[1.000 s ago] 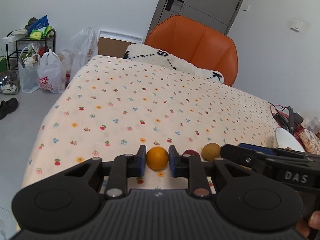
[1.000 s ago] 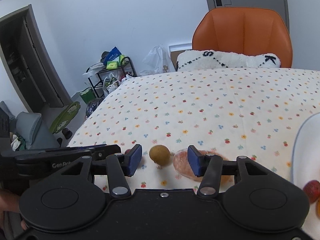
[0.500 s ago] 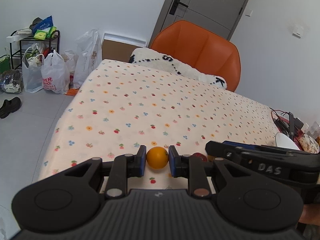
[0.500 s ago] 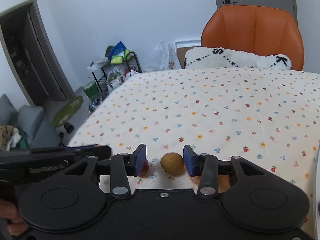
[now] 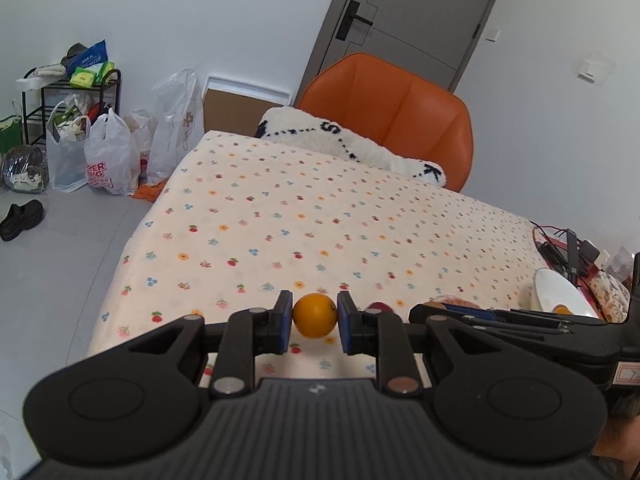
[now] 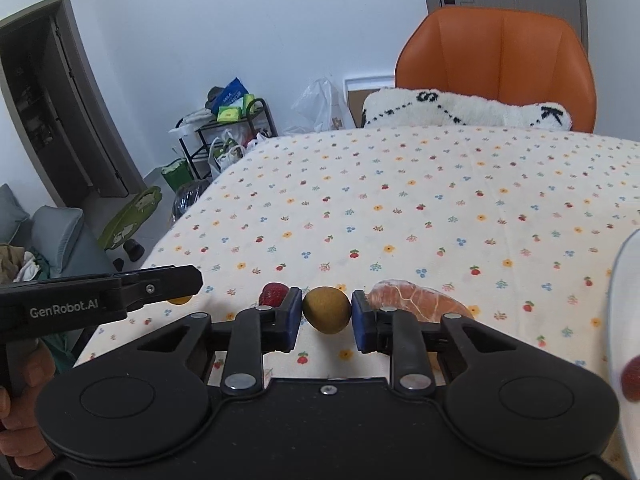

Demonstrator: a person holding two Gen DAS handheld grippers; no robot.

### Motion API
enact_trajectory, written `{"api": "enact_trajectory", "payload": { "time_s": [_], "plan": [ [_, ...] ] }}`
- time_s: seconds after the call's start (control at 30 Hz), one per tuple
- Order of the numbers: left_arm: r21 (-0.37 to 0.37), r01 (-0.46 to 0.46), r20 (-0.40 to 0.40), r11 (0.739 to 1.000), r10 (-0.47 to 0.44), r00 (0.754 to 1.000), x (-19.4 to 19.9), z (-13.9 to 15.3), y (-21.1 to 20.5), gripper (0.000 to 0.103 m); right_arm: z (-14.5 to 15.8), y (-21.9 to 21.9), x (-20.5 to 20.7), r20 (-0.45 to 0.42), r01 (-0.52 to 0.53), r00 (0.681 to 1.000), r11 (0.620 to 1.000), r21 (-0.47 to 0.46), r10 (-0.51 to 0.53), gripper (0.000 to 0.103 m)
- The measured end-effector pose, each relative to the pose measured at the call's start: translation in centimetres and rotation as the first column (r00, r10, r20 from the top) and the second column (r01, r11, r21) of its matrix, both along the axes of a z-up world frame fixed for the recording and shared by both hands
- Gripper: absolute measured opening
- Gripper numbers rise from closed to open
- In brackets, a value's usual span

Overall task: Organize fruits
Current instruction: 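Carry the small orange and kiwi in both tools over the plate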

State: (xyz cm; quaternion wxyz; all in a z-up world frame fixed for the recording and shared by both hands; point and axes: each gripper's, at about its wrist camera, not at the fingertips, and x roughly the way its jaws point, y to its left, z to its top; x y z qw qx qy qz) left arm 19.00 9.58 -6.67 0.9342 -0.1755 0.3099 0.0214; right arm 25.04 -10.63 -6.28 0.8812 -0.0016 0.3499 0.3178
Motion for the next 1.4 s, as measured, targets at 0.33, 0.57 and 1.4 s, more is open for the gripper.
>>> {"api": "enact_trajectory", "payload": {
  "time_s": [0.33,0.57,1.4],
  "plan": [
    [0.025,0.014,0.036,1.0,-0.015,0.999,-1.9,1.7,-1.9,0.022,1.6,-2.3,-2.0,0.034,0.009,0.999,0.999,0.042,-0.011,0.025],
    [0.037,0.023,0.061,0.999,-0.026,0.998,-3.1,2.8,-3.4,0.022,2.6,-4.1,-3.2,0.054,0.024,0.998,0.997,0.067,-0.028,0.025],
    [0.079,-0.058,0.142,0.995,0.046,0.989,-9.3,5.4,-8.8,0.022,4.3,-11.3,-7.2,0.12,0.021,0.992,0.991,0.132,-0.037,0.025]
  ]
}}
